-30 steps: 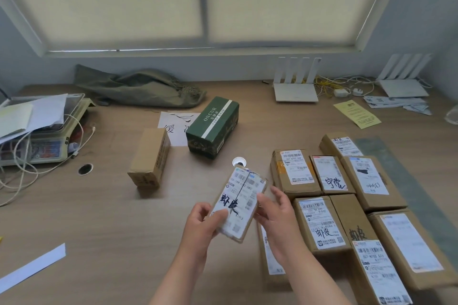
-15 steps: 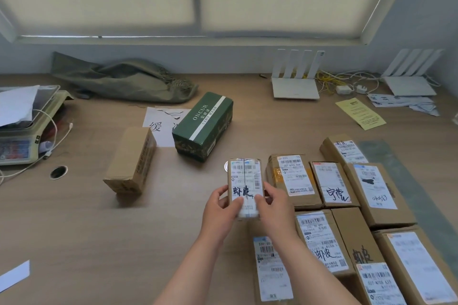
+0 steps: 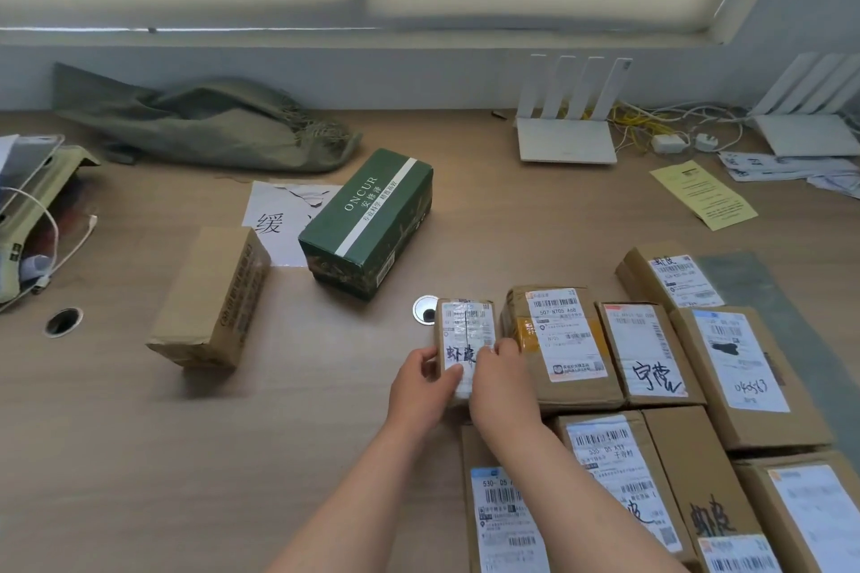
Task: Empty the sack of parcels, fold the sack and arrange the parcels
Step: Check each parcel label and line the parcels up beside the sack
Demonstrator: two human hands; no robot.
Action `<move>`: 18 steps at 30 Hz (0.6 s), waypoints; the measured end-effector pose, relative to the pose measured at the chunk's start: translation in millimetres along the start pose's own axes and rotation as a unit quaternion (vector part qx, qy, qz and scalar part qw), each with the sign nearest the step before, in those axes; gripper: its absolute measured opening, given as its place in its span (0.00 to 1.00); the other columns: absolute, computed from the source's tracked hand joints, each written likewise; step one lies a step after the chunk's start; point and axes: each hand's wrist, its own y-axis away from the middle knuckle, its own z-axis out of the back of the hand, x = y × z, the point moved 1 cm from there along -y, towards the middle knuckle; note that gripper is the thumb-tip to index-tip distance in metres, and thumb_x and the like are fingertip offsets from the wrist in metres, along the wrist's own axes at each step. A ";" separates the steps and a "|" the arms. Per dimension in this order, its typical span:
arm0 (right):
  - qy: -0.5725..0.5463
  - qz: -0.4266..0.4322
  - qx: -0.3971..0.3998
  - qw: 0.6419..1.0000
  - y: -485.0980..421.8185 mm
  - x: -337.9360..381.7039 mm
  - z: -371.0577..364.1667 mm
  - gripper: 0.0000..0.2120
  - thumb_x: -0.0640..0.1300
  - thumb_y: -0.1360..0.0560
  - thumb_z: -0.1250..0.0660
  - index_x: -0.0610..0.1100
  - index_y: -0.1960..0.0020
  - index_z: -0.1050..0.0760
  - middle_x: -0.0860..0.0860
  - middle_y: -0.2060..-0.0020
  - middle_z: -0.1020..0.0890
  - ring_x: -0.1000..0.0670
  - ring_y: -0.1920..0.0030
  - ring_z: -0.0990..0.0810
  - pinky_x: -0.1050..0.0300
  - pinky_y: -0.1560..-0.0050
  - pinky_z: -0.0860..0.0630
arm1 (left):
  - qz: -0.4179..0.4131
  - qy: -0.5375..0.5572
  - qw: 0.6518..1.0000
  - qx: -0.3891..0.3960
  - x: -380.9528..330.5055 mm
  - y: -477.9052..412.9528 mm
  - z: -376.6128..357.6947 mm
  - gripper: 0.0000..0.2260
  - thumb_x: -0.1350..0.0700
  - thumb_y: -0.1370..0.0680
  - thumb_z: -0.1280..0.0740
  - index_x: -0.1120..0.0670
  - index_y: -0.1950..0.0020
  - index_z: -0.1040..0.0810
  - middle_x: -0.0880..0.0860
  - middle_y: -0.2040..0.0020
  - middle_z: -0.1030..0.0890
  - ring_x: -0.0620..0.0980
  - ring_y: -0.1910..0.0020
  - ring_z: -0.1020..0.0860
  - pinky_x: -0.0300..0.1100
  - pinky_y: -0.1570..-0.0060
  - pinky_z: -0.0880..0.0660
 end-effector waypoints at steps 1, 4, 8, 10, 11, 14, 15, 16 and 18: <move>0.031 0.005 0.017 0.999 -0.3 1.1 -1.3 0.14 0.37 0.22 0.37 0.40 0.37 0.29 0.42 0.36 0.31 0.42 0.38 0.29 0.53 0.41 0.29 | -0.004 -0.017 1.000 0.003 0.8 -0.6 -1.8 0.27 0.43 0.35 0.26 0.51 0.39 0.22 0.48 0.45 0.15 0.46 0.47 0.17 0.53 0.42 0.20; 0.065 0.011 0.025 0.997 0.9 1.2 -4.7 0.17 0.39 0.22 0.36 0.42 0.34 0.30 0.44 0.32 0.34 0.45 0.34 0.33 0.55 0.36 0.30 | -0.008 -0.052 0.999 0.012 3.0 -0.8 -5.7 0.20 0.51 0.27 0.26 0.51 0.36 0.22 0.47 0.45 0.16 0.44 0.46 0.18 0.50 0.41 0.20; 0.076 0.020 0.009 0.997 5.1 -2.6 -7.9 0.17 0.39 0.21 0.38 0.41 0.33 0.30 0.45 0.32 0.33 0.46 0.34 0.33 0.56 0.36 0.30 | -0.014 -0.074 0.997 0.029 -0.7 1.6 -10.3 0.18 0.50 0.26 0.27 0.49 0.36 0.22 0.44 0.45 0.16 0.43 0.47 0.18 0.48 0.42 0.20; 0.081 0.028 -0.004 0.996 7.9 -4.2 -9.2 0.17 0.38 0.21 0.37 0.40 0.33 0.30 0.44 0.32 0.32 0.45 0.34 0.32 0.56 0.36 0.29 | -0.011 -0.075 0.996 0.038 -1.2 3.1 -12.9 0.17 0.50 0.25 0.27 0.48 0.37 0.23 0.44 0.45 0.16 0.42 0.47 0.18 0.40 0.45 0.21; 0.084 0.031 -0.007 0.996 9.2 -4.9 -9.8 0.17 0.38 0.22 0.37 0.40 0.33 0.30 0.44 0.32 0.33 0.45 0.34 0.33 0.57 0.37 0.29 | -0.012 -0.073 0.996 0.041 -0.9 3.4 -14.1 0.17 0.51 0.25 0.27 0.47 0.36 0.23 0.45 0.45 0.17 0.42 0.47 0.18 0.37 0.48 0.22; 0.087 0.038 -0.011 0.995 11.8 -6.0 -11.7 0.17 0.37 0.22 0.37 0.40 0.33 0.30 0.45 0.33 0.33 0.46 0.34 0.33 0.58 0.37 0.30 | -0.020 -0.063 0.996 0.057 1.8 1.7 -14.3 0.18 0.52 0.24 0.28 0.48 0.34 0.23 0.46 0.43 0.17 0.43 0.46 0.18 0.37 0.48 0.22; 0.085 0.037 -0.013 0.996 12.4 -5.6 -11.6 0.17 0.38 0.22 0.37 0.40 0.33 0.30 0.45 0.33 0.33 0.45 0.34 0.33 0.58 0.37 0.30 | -0.022 -0.060 0.996 0.067 2.8 1.5 -13.2 0.18 0.52 0.23 0.28 0.48 0.34 0.23 0.46 0.42 0.16 0.44 0.46 0.18 0.39 0.48 0.21; 0.084 0.037 -0.016 0.996 13.1 -4.9 -11.3 0.16 0.38 0.22 0.37 0.40 0.34 0.30 0.45 0.33 0.33 0.45 0.34 0.33 0.58 0.37 0.30 | -0.022 -0.061 0.995 0.080 4.2 1.2 -11.5 0.18 0.52 0.23 0.29 0.48 0.33 0.22 0.46 0.42 0.16 0.46 0.46 0.17 0.43 0.48 0.21; 0.078 0.038 -0.023 0.996 14.3 -2.2 -11.2 0.16 0.37 0.22 0.37 0.39 0.34 0.30 0.44 0.32 0.33 0.45 0.34 0.33 0.57 0.38 0.29 | -0.030 -0.072 0.992 0.096 6.4 1.2 -6.9 0.17 0.52 0.22 0.31 0.49 0.33 0.22 0.49 0.43 0.15 0.48 0.49 0.16 0.48 0.49 0.20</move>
